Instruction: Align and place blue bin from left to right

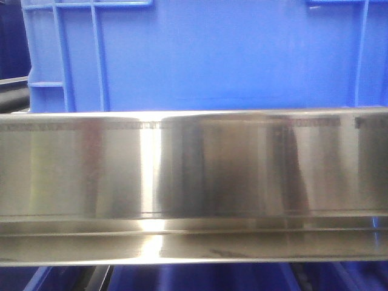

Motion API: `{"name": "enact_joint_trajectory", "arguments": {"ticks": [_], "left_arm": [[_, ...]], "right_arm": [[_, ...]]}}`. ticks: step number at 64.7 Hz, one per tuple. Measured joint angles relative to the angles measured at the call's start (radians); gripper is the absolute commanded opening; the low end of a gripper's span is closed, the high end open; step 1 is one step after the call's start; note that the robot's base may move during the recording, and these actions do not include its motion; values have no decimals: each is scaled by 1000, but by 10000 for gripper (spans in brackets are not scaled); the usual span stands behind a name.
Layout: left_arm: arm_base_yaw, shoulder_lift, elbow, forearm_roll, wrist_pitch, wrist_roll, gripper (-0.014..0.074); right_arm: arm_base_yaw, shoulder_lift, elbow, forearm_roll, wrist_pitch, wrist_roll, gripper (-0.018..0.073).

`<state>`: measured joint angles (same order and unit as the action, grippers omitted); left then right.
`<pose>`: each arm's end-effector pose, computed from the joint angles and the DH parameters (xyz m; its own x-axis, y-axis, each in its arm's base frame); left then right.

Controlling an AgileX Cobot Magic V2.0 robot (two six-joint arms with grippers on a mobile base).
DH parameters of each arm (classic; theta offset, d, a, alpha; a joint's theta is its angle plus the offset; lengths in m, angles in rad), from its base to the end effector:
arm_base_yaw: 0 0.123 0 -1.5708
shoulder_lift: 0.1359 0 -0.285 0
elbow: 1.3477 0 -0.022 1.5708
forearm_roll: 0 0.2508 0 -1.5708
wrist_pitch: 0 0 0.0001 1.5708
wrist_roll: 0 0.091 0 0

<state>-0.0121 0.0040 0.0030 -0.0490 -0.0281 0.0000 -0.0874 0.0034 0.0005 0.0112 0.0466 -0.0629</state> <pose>0.0565 -0.0006 0.2145 0.1074 -0.0503 -0.9929 0.0160 0.9987 -0.0488 0.0566 -0.0049 0.2086 0.0320 -0.0547 -0.9980 0.0885 0.9947 -0.0517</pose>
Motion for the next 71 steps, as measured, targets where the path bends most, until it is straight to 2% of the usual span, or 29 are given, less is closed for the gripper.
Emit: {"name": "enact_joint_trajectory", "arguments": {"ticks": [48, 71], "left_arm": [[0, 0, 0, 0, 0, 0, -111], [0, 0, 0, 0, -28, 0, -111]], "right_arm": [[0, 0, 0, 0, 0, 0, -73], [0, 0, 0, 0, -57, 0, -73]]}}
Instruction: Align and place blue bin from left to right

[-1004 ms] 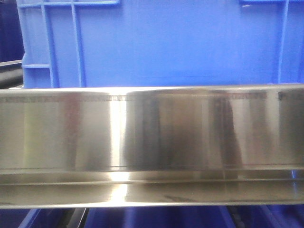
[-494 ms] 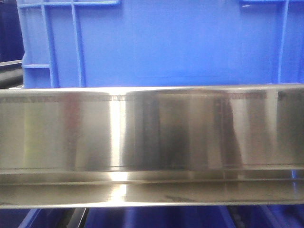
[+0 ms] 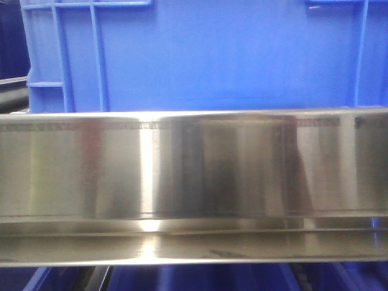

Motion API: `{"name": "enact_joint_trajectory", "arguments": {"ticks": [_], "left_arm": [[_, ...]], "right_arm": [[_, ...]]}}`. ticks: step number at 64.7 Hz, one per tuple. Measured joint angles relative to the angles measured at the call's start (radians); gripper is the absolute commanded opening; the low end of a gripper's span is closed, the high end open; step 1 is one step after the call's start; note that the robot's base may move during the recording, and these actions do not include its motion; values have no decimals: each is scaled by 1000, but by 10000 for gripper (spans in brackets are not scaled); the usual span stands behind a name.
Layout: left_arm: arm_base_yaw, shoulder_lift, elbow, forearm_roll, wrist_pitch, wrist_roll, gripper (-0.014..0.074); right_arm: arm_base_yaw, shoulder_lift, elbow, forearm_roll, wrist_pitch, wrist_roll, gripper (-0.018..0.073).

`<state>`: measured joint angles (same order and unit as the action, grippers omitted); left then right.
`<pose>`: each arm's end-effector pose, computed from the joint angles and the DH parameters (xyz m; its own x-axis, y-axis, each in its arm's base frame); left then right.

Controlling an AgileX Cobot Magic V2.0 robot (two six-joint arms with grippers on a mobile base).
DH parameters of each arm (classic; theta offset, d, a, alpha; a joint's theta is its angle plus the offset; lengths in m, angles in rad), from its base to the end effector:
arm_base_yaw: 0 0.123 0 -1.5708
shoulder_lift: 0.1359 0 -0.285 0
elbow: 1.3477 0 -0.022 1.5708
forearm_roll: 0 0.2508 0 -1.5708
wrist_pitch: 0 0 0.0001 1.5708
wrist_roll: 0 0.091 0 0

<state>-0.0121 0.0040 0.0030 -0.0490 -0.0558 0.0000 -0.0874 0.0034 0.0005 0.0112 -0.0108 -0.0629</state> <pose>0.0562 -0.0004 0.2170 0.1349 -0.0505 -0.9896 0.0160 0.9987 -0.0488 0.0563 -0.0049 0.2138 0.0890 -0.0597 -0.9942 0.0921 0.9944 -0.0514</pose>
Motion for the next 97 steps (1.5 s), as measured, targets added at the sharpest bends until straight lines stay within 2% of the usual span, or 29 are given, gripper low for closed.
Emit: {"name": "enact_joint_trajectory", "arguments": {"ticks": [15, 23, 32, 39, 49, 53, 60, 64, 69, 73, 80, 86, 97], "left_arm": [[0, 0, 0, 0, -27, 0, -111], [0, -2, -26, 0, -21, 0, -111], [0, -2, -158, 7, 56, 0, -91], [0, 0, -294, 15, 185, 0, 18], [0, 78, -511, 19, 400, 0, 248], [0, 128, -592, 19, 455, 0, 309], [0, 222, -697, 12, 522, 0, 359], [0, 279, -745, 7, 551, 0, 386], [0, 349, -807, 3, 572, 0, 444], [-6, 401, -837, 1, 587, 0, 510], [-61, 476, -876, 1, 603, 0, 607], [-127, 547, -915, 1, 633, 0, 599], [-251, 730, -1058, 1, 760, 0, 599]], "right_arm": [[0, 0, 0, 21, -108, 0, -73], [0, -2, -45, 25, -89, 14, -73], [0, -3, -181, 25, -25, 31, -73], [0, -4, -330, 27, 85, 32, -64], [0, 65, -547, 27, 254, 35, -50], [0, 109, -622, 31, 312, 35, 20], [0, 183, -716, 34, 378, 35, 258], [0, 222, -748, 36, 392, 35, 431], [0, 265, -776, 37, 399, 35, 573], [0, 289, -784, 37, 402, 35, 569], [0, 319, -789, 38, 411, 22, 568], [0, 349, -816, 48, 449, 17, 568], [31, 466, -929, 182, 541, -84, 568]]}}
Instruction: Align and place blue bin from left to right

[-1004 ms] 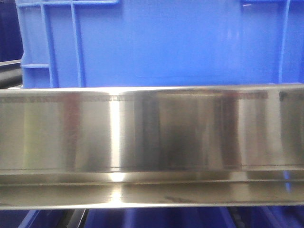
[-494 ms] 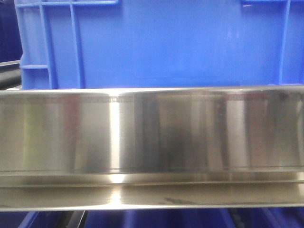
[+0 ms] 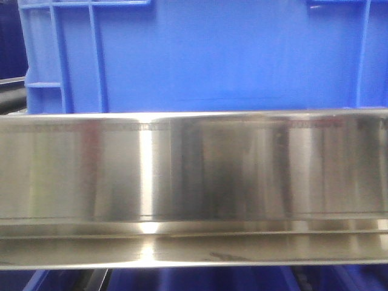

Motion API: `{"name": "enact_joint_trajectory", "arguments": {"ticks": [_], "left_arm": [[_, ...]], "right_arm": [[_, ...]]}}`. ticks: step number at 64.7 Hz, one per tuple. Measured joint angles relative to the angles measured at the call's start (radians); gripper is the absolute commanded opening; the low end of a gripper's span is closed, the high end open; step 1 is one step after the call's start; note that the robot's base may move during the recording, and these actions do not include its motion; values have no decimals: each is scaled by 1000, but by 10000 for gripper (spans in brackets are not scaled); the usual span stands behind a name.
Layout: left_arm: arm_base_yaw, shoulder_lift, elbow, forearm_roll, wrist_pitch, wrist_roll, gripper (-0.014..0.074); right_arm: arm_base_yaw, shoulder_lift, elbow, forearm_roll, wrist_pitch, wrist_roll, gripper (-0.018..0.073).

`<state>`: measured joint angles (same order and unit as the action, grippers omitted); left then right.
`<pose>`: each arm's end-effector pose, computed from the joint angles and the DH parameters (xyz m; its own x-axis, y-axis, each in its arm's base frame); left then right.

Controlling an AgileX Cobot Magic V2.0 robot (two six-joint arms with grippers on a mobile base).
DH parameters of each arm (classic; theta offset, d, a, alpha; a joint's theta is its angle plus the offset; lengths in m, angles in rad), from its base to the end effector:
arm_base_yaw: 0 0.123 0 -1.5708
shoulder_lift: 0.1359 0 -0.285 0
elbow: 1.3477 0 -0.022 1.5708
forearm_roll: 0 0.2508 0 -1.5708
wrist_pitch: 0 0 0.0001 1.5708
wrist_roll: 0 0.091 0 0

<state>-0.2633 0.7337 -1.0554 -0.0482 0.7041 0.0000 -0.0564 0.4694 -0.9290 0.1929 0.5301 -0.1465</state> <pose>0.1195 -0.0352 0.4342 -0.2908 0.0404 -0.9559 0.2785 0.9594 -0.0442 0.0594 0.0055 0.4365 0.0239 0.0190 -0.9995 -0.0411 0.9990 0.0180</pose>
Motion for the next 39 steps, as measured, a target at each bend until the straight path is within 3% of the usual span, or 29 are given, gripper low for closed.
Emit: {"name": "enact_joint_trajectory", "arguments": {"ticks": [11, 26, 32, 39], "left_arm": [[-61, 193, -166, 0, 125, 0, 599], [-73, 449, -421, -4, 313, -15, 599], [-73, 533, -532, 20, 390, -43, 599], [-73, 631, -658, 81, 491, -92, 599]], "right_arm": [[63, 159, -131, 49, 103, -47, 568], [85, 438, -366, 57, 363, -53, 568], [87, 548, -487, 14, 474, -19, 568], [87, 664, -635, -107, 604, 73, 544]]}}
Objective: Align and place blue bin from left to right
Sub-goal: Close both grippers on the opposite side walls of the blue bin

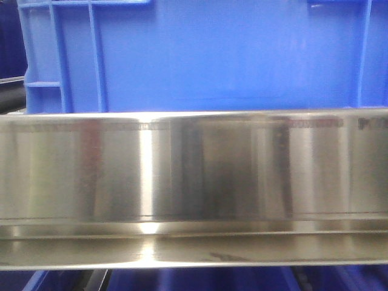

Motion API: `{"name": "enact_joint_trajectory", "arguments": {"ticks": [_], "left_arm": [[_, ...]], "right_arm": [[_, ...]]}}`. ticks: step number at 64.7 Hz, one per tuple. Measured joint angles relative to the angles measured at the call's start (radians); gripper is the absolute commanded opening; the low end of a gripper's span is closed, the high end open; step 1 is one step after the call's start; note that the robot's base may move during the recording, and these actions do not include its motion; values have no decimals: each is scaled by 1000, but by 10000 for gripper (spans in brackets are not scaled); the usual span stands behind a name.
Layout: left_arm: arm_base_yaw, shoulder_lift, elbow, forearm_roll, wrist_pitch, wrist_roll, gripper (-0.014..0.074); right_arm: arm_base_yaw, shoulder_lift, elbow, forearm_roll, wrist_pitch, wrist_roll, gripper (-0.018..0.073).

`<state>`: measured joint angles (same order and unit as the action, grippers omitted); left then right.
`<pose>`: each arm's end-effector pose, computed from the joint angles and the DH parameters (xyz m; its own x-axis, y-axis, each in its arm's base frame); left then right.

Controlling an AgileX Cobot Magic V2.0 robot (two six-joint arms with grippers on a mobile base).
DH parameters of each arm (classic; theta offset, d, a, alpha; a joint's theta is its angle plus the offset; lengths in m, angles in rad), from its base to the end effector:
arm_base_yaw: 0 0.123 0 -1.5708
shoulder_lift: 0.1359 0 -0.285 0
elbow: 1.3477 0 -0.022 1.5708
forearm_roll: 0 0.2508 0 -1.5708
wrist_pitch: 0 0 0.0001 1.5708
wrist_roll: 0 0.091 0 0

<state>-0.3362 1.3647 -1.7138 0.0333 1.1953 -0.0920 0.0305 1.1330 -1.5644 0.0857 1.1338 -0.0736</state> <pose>0.2501 -0.0844 0.4706 -0.6721 0.1505 -0.7250 0.2558 0.9660 -0.0366 0.1960 0.0130 0.4862 -0.5718 -0.0546 -0.8186 -0.1151 0.9932 0.0142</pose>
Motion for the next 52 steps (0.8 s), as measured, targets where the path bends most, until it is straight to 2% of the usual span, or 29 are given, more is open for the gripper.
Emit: {"name": "enact_joint_trajectory", "arguments": {"ticks": [7, 13, 22, 32, 52], "left_arm": [[0, 80, -111, 33, 20, -38, 599], [0, 146, -194, 38, 27, -90, 599], [0, 224, -261, 36, 31, -114, 599], [0, 302, -277, 32, 31, -119, 599], [0, 398, -277, 32, 33, -120, 599]], "right_arm": [[0, 109, -138, -72, 76, 65, 517], [13, 183, -230, -70, 85, 83, 517], [66, 278, -321, -63, 88, 89, 517], [113, 370, -342, -55, 91, 91, 517], [115, 518, -342, -56, 94, 93, 517]]}}
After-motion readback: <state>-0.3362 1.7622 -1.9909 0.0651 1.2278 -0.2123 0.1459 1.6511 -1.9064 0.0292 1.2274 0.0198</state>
